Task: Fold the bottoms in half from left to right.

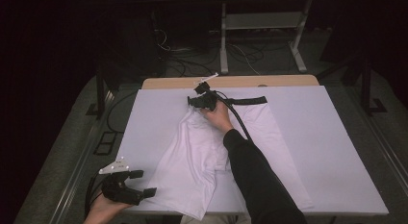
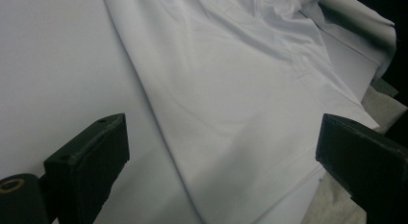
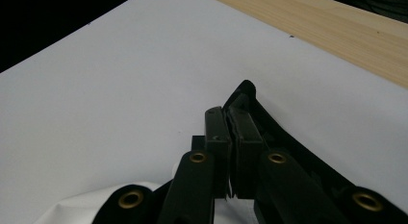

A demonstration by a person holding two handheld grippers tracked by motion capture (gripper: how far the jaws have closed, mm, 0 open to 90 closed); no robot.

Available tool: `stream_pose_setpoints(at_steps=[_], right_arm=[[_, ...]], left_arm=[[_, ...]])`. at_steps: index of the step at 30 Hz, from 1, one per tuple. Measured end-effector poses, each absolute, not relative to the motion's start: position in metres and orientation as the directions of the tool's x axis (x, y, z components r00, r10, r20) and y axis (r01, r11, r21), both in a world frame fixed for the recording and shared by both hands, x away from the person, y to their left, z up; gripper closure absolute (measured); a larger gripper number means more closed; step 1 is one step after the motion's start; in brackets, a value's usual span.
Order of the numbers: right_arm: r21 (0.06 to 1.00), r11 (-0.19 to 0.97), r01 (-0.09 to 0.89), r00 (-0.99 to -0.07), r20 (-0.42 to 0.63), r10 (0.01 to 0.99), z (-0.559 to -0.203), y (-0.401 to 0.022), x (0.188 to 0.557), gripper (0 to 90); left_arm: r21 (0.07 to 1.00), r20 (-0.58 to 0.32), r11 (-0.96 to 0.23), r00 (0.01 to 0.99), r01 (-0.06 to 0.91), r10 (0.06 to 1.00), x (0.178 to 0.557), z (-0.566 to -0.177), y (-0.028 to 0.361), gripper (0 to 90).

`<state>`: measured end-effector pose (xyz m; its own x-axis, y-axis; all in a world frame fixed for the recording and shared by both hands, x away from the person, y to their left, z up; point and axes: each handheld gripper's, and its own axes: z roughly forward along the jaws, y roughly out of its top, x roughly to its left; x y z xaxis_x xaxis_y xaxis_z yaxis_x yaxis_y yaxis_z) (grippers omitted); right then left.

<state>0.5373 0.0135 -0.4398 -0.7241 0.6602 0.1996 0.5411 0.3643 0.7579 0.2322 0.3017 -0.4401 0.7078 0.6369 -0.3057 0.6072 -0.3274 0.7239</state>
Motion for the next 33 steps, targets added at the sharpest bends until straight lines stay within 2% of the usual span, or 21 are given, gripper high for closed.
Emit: stream_pose_setpoints(at_steps=[7, 22, 25, 26, 27, 29, 30, 33], right_arm=[[0.758, 0.366, 0.54, -0.723, 0.194, 0.663, -0.439, 0.013, 0.536, 86.6], [0.761, 0.368, 0.534, -0.725, 0.187, 0.663, -0.438, 0.012, 0.535, 86.6], [0.763, 0.365, 0.533, -0.724, 0.189, 0.663, -0.438, 0.01, 0.535, 86.6], [0.763, 0.365, 0.533, -0.724, 0.189, 0.663, -0.438, 0.01, 0.535, 86.6], [0.765, 0.363, 0.532, -0.724, 0.189, 0.663, -0.438, 0.01, 0.535, 86.6], [0.765, 0.362, 0.533, -0.724, 0.19, 0.663, -0.438, 0.009, 0.535, 86.5], [0.765, 0.361, 0.533, -0.722, 0.19, 0.665, -0.438, 0.009, 0.535, 86.6], [0.765, 0.36, 0.534, -0.722, 0.19, 0.666, -0.438, 0.009, 0.535, 86.6]], left_arm=[[0.7, -0.335, -0.34, 0.708, 0.629, 0.622, 0.226, -0.445, 0.306, 13.0], [0.664, -0.385, -0.367, 0.718, 0.652, 0.579, 0.224, -0.449, 0.307, 24.3], [0.667, -0.389, -0.363, 0.719, 0.651, 0.576, 0.224, -0.45, 0.308, 33.3], [0.668, -0.389, -0.36, 0.718, 0.651, 0.577, 0.224, -0.45, 0.308, 33.3], [0.669, -0.394, -0.354, 0.715, 0.654, 0.577, 0.225, -0.451, 0.31, 40.4], [0.669, -0.395, -0.351, 0.713, 0.656, 0.579, 0.225, -0.452, 0.31, 43.3], [0.668, -0.394, -0.351, 0.711, 0.657, 0.582, 0.226, -0.452, 0.311, 50.6], [0.668, -0.387, -0.352, 0.71, 0.656, 0.588, 0.227, -0.453, 0.312, 59.4]])
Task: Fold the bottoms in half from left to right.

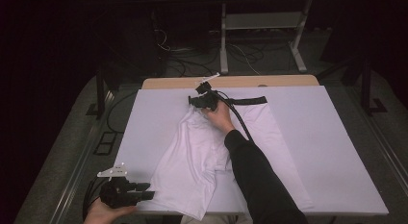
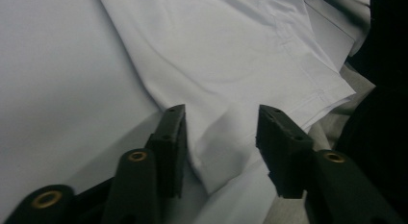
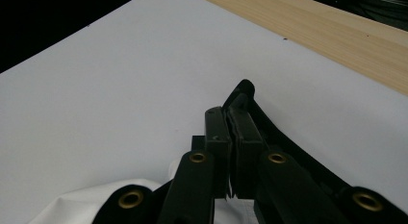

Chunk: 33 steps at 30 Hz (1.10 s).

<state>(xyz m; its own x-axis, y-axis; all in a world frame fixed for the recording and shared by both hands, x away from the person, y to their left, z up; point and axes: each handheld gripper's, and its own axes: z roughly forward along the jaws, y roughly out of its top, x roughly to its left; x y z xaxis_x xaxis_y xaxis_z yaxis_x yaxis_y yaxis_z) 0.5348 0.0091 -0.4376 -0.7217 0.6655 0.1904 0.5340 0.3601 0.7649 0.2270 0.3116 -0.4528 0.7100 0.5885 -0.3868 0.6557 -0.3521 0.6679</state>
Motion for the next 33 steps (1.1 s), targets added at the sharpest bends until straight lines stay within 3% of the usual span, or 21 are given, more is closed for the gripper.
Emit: stream_pose_setpoints(at_steps=[9, 23, 33], right_arm=[[0.769, 0.354, 0.533, -0.722, 0.196, 0.664, -0.438, 0.008, 0.535, 86.6], [0.779, 0.329, 0.534, -0.72, 0.215, 0.66, -0.431, -0.001, 0.535, 86.6], [0.783, 0.32, 0.534, -0.718, 0.22, 0.66, -0.423, -0.01, 0.534, 86.6]], left_arm=[[0.678, -0.315, -0.393, 0.729, 0.621, 0.608, 0.228, -0.454, 0.312, 87.2], [0.738, -0.301, -0.374, 0.77, 0.562, 0.562, 0.226, -0.437, 0.308, 88.9], [0.767, -0.312, -0.383, 0.821, 0.514, 0.477, 0.228, -0.419, 0.289, 89.0]])
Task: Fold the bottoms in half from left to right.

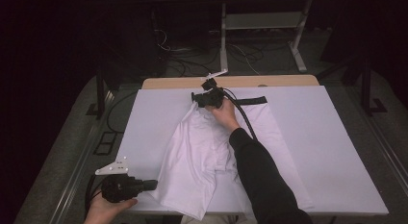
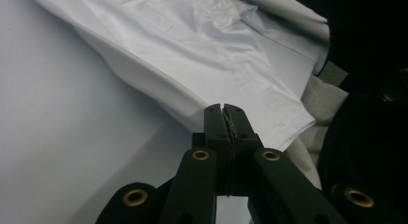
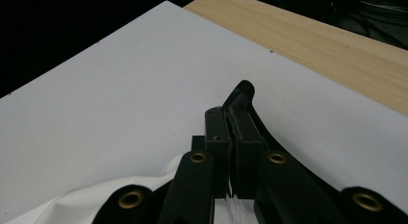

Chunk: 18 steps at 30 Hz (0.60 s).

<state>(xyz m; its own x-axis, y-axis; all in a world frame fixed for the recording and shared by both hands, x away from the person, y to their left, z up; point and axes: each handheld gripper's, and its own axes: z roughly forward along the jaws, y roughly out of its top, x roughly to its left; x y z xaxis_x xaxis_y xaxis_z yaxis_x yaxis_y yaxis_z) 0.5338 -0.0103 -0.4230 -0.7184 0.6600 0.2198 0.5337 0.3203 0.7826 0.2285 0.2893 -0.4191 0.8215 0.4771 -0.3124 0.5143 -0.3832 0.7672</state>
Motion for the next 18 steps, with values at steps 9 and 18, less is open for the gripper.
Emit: stream_pose_setpoints(at_steps=[9, 18], right_arm=[[0.788, 0.325, 0.523, -0.723, 0.209, 0.659, -0.414, -0.02, 0.533, 86.6], [0.789, 0.326, 0.521, -0.718, 0.199, 0.667, -0.408, -0.033, 0.534, 86.6]], left_arm=[[0.787, -0.281, -0.428, 0.875, 0.445, 0.395, 0.23, -0.407, 0.263, 89.0], [0.799, -0.278, -0.44, 0.901, 0.409, 0.332, 0.235, -0.4, 0.243, 89.0]])
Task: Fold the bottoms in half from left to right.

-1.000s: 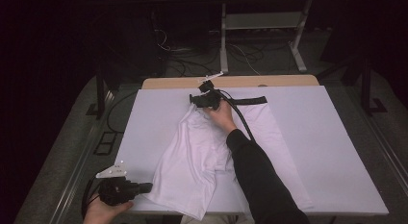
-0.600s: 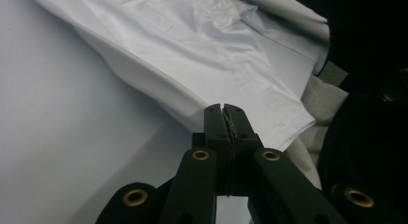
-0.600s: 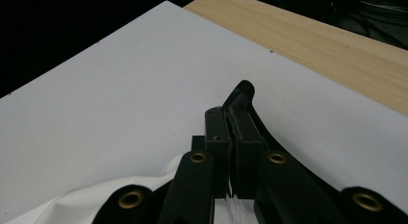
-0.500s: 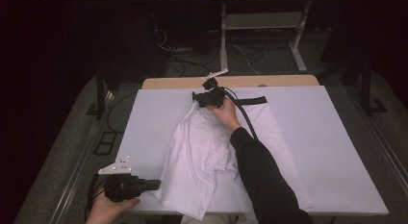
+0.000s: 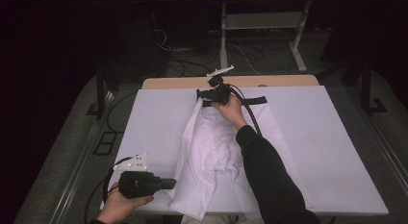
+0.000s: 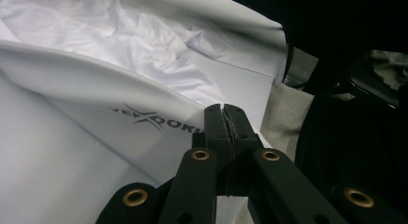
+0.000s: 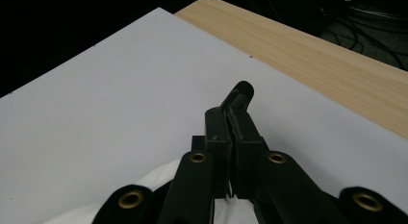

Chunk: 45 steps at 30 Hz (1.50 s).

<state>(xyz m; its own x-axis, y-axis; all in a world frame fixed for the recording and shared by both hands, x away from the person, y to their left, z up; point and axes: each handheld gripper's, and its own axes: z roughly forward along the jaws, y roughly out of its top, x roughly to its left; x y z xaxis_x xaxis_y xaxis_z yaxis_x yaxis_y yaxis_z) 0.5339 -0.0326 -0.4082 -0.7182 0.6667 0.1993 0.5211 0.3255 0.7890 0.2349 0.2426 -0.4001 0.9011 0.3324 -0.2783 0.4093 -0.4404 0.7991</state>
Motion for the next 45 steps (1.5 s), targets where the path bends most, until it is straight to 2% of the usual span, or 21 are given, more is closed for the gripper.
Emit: stream_pose_setpoints(at_steps=[21, 45], right_arm=[[0.79, 0.309, 0.529, -0.693, 0.193, 0.694, -0.397, -0.057, 0.538, 86.6], [0.803, 0.27, 0.531, -0.673, 0.206, 0.71, -0.382, -0.089, 0.54, 86.6]], left_arm=[[0.831, -0.258, -0.455, 0.947, 0.319, 0.193, 0.244, -0.386, 0.194, 89.0], [0.843, -0.275, -0.459, 0.958, 0.279, 0.077, 0.251, -0.385, 0.145, 89.0]])
